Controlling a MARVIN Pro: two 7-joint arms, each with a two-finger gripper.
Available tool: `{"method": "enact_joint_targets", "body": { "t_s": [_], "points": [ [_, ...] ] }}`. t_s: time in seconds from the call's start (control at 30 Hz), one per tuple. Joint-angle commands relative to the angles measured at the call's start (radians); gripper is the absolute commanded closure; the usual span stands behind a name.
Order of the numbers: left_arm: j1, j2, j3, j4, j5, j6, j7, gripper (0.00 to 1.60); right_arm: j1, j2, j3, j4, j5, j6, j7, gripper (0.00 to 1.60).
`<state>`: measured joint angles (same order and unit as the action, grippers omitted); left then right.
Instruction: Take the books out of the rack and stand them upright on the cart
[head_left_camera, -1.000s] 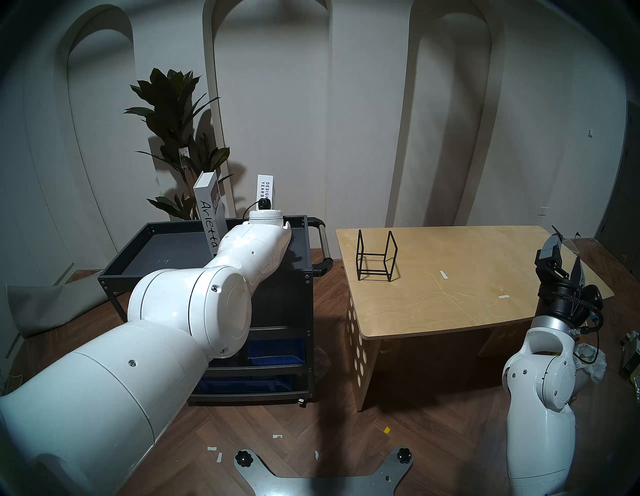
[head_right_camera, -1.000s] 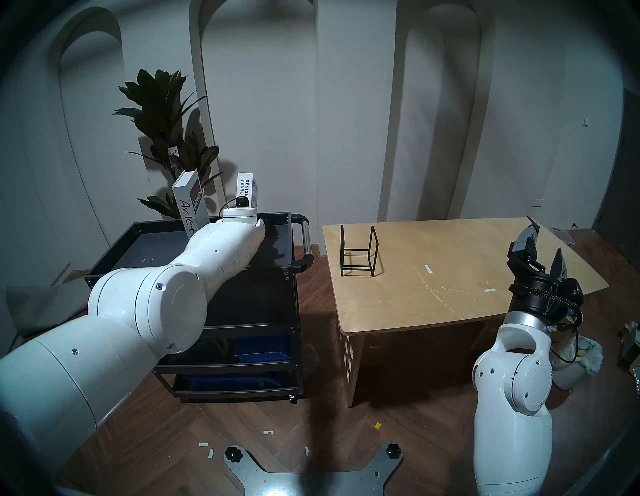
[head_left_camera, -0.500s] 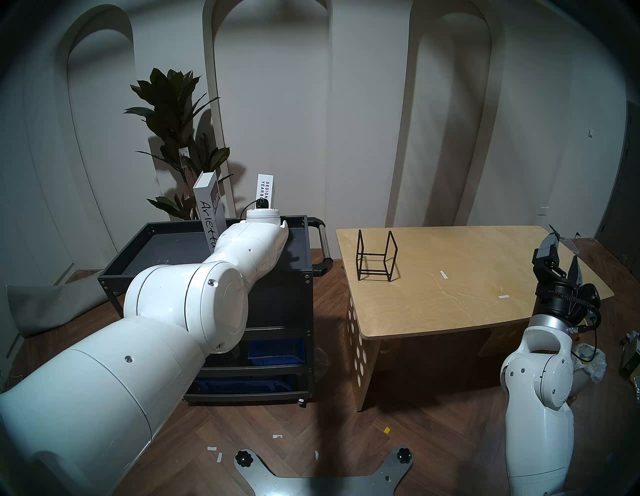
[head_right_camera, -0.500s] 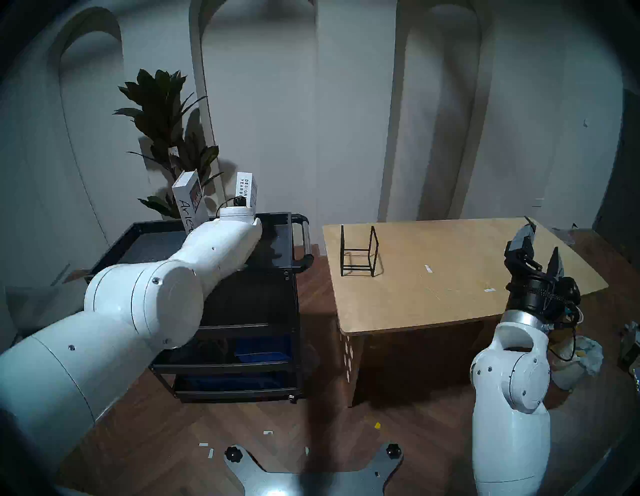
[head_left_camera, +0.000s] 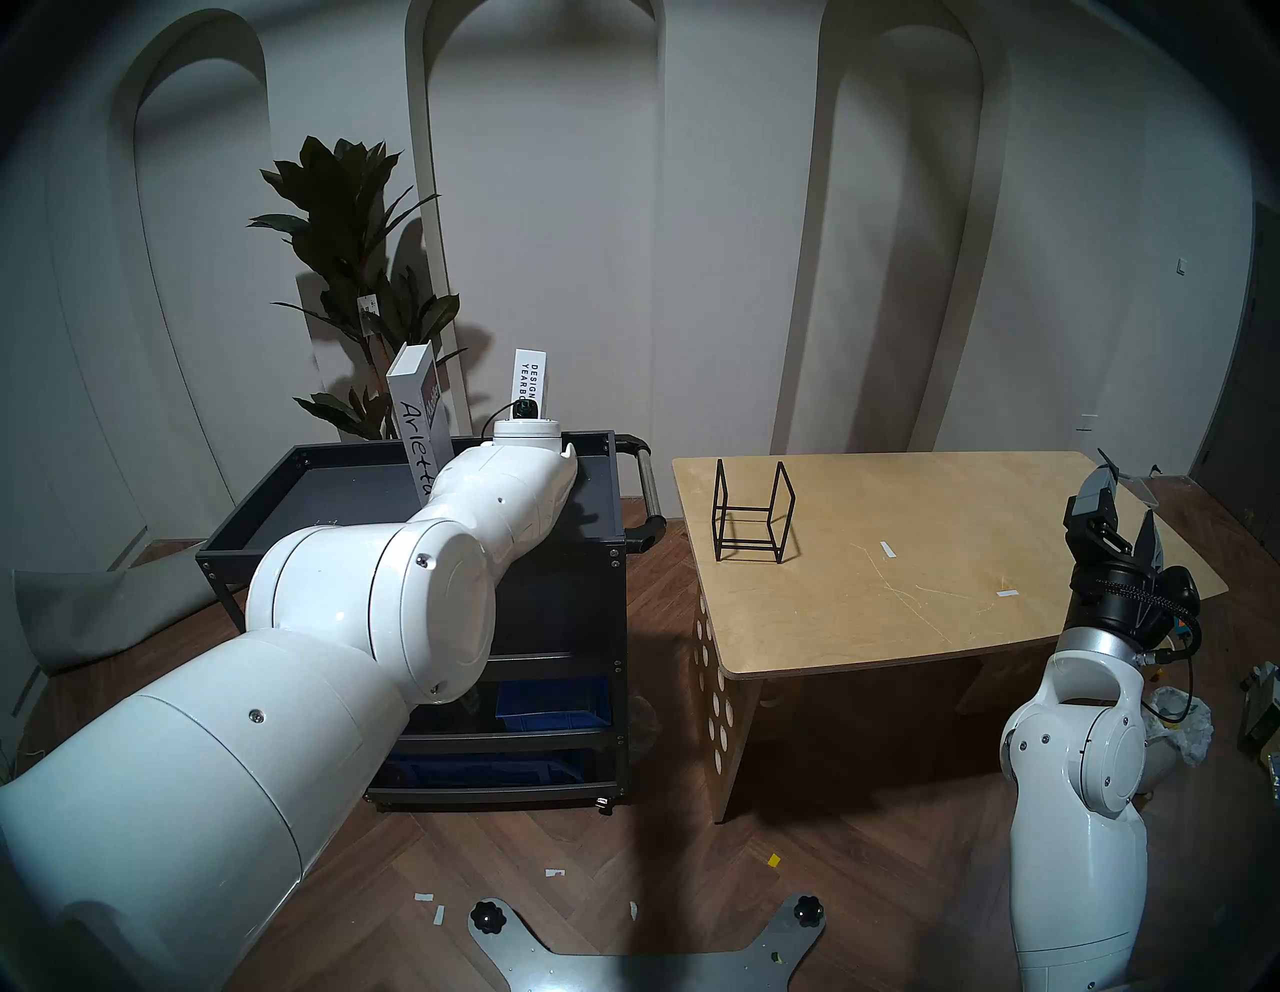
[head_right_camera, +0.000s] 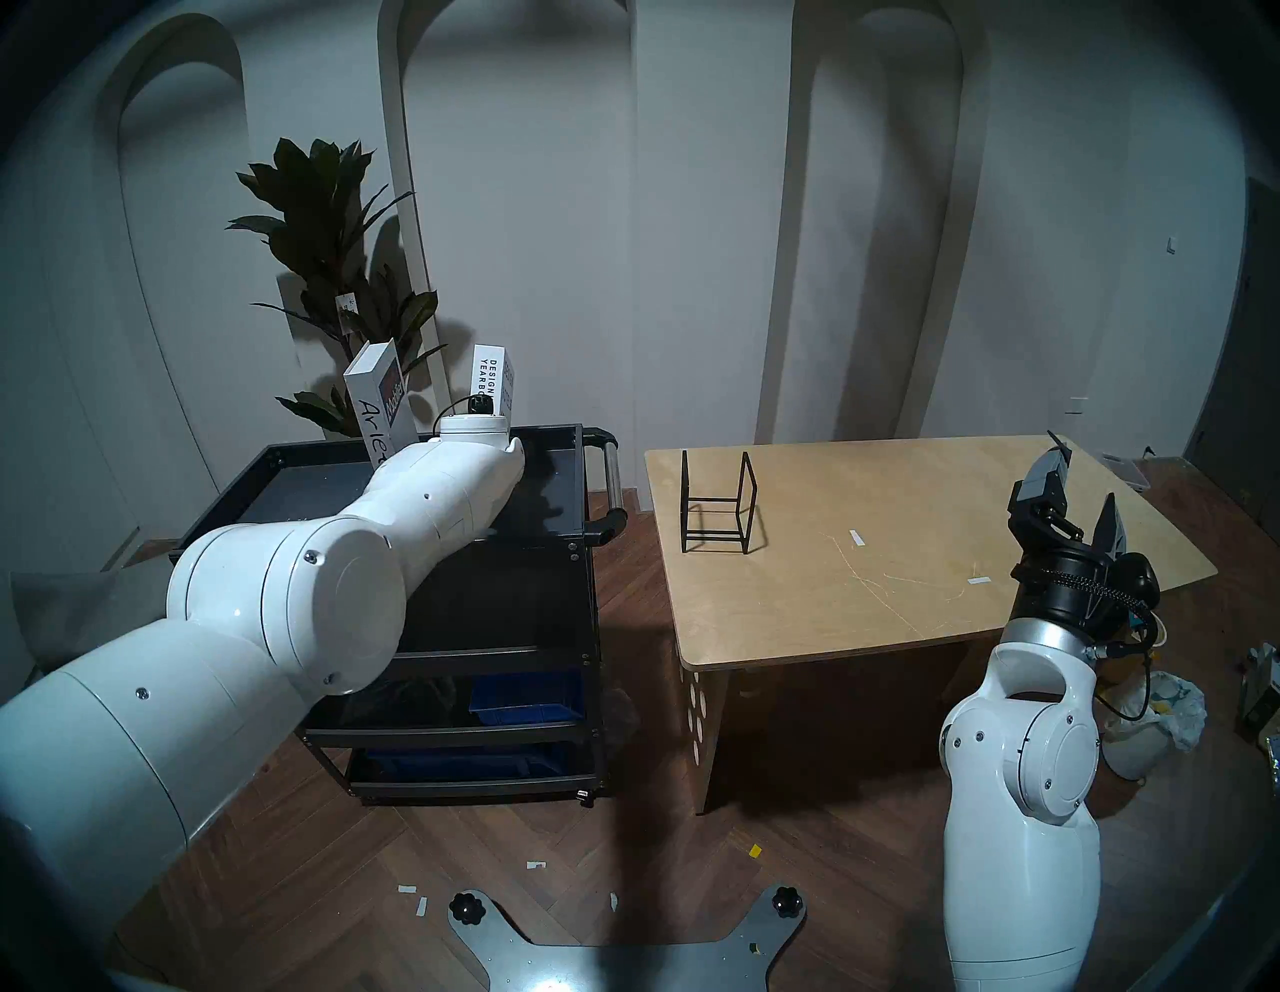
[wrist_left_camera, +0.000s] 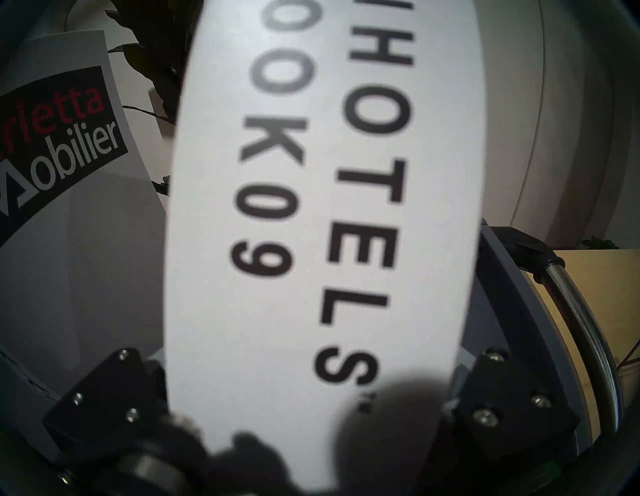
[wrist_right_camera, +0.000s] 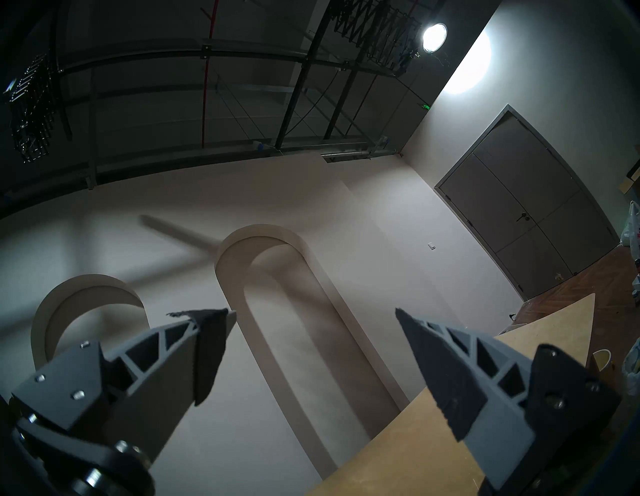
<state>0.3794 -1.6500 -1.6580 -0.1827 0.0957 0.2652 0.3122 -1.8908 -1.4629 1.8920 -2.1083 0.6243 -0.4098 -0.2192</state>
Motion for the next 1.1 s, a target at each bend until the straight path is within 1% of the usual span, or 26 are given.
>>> {"method": "enact_joint_targets", "body": {
  "t_s": [0.0,0.1,0.13,0.17,0.23,0.27,0.37,0.4,0.47,0.5,0.53,0.57,0.6,0.63,0.67,0.7,0.73,0.77,0.8,0.83,0.9,0.97,1.0,1.03,1.07],
  "points": [
    [-0.041,-0.003,0.004,0.003,0.003,0.011,0.007,0.36,0.006,0.004,0.003,-0.016,0.007,-0.006,0.006,0.00],
    [-0.042,-0.004,0.006,0.009,0.005,0.021,0.011,0.03,0.007,0.005,0.004,-0.015,0.012,-0.006,0.008,0.00],
    [-0.043,-0.004,0.006,0.010,0.004,0.023,0.013,0.10,0.007,0.005,0.004,-0.014,0.013,-0.006,0.009,0.00],
    [-0.043,-0.004,0.006,0.012,0.005,0.028,0.015,0.13,0.007,0.005,0.004,-0.014,0.015,-0.007,0.010,0.00],
    [-0.042,-0.004,0.007,0.014,0.005,0.033,0.016,0.07,0.006,0.006,0.005,-0.014,0.019,-0.007,0.011,0.00],
    [-0.042,-0.004,0.008,0.015,0.005,0.035,0.018,0.13,0.006,0.006,0.005,-0.014,0.021,-0.007,0.012,0.00],
    [-0.042,-0.005,0.011,0.017,0.008,0.042,0.021,0.39,0.006,0.008,0.006,-0.013,0.028,-0.008,0.015,0.00],
    [-0.042,-0.005,0.013,0.017,0.010,0.043,0.022,0.83,0.005,0.008,0.007,-0.013,0.029,-0.008,0.016,0.00],
    [-0.040,-0.006,0.017,0.019,0.012,0.046,0.024,0.91,0.005,0.009,0.007,-0.012,0.035,-0.008,0.018,0.00],
    [-0.039,-0.006,0.017,0.019,0.012,0.047,0.025,0.98,0.005,0.009,0.008,-0.011,0.037,-0.008,0.019,0.00],
    [-0.038,-0.006,0.022,0.019,0.016,0.047,0.026,1.09,0.005,0.010,0.008,-0.011,0.040,-0.008,0.021,0.00],
    [-0.037,-0.007,0.021,0.020,0.015,0.047,0.026,1.43,0.005,0.011,0.008,-0.010,0.042,-0.009,0.022,0.00],
    [-0.036,-0.007,0.022,0.020,0.015,0.047,0.027,1.57,0.005,0.011,0.009,-0.010,0.045,-0.009,0.023,0.00],
    [-0.034,-0.006,0.026,0.021,0.018,0.046,0.028,1.60,0.005,0.012,0.010,-0.009,0.049,-0.009,0.026,0.00],
    [-0.034,-0.006,0.026,0.021,0.019,0.046,0.029,1.58,0.004,0.013,0.010,-0.009,0.051,-0.009,0.026,0.00],
    [-0.034,-0.006,0.028,0.022,0.019,0.046,0.029,1.50,0.004,0.013,0.011,-0.009,0.054,-0.009,0.028,0.00],
    [-0.033,-0.005,0.030,0.022,0.021,0.046,0.031,1.32,0.004,0.014,0.012,-0.008,0.055,-0.009,0.029,0.00],
    [-0.033,-0.004,0.030,0.023,0.021,0.046,0.031,1.21,0.003,0.014,0.012,-0.008,0.058,-0.009,0.030,0.00],
    [-0.033,-0.004,0.031,0.023,0.021,0.046,0.031,1.15,0.003,0.015,0.013,-0.008,0.061,-0.010,0.032,0.00],
    [-0.033,-0.003,0.032,0.024,0.022,0.046,0.031,0.97,0.002,0.015,0.013,-0.007,0.062,-0.010,0.033,0.00],
    [-0.034,-0.002,0.033,0.024,0.022,0.046,0.032,0.75,0.002,0.015,0.014,-0.007,0.066,-0.010,0.035,0.00],
    [-0.034,-0.001,0.034,0.025,0.022,0.045,0.032,0.56,0.001,0.016,0.016,-0.007,0.070,-0.011,0.038,0.00],
    [-0.034,0.000,0.034,0.025,0.023,0.045,0.033,0.50,0.000,0.017,0.016,-0.007,0.072,-0.011,0.039,0.00],
    [-0.034,0.000,0.035,0.025,0.023,0.044,0.033,0.50,0.000,0.017,0.017,-0.007,0.074,-0.012,0.040,0.00],
    [-0.035,0.001,0.034,0.025,0.022,0.045,0.032,0.31,0.000,0.017,0.017,-0.007,0.075,-0.012,0.041,0.00]
  ]
}}
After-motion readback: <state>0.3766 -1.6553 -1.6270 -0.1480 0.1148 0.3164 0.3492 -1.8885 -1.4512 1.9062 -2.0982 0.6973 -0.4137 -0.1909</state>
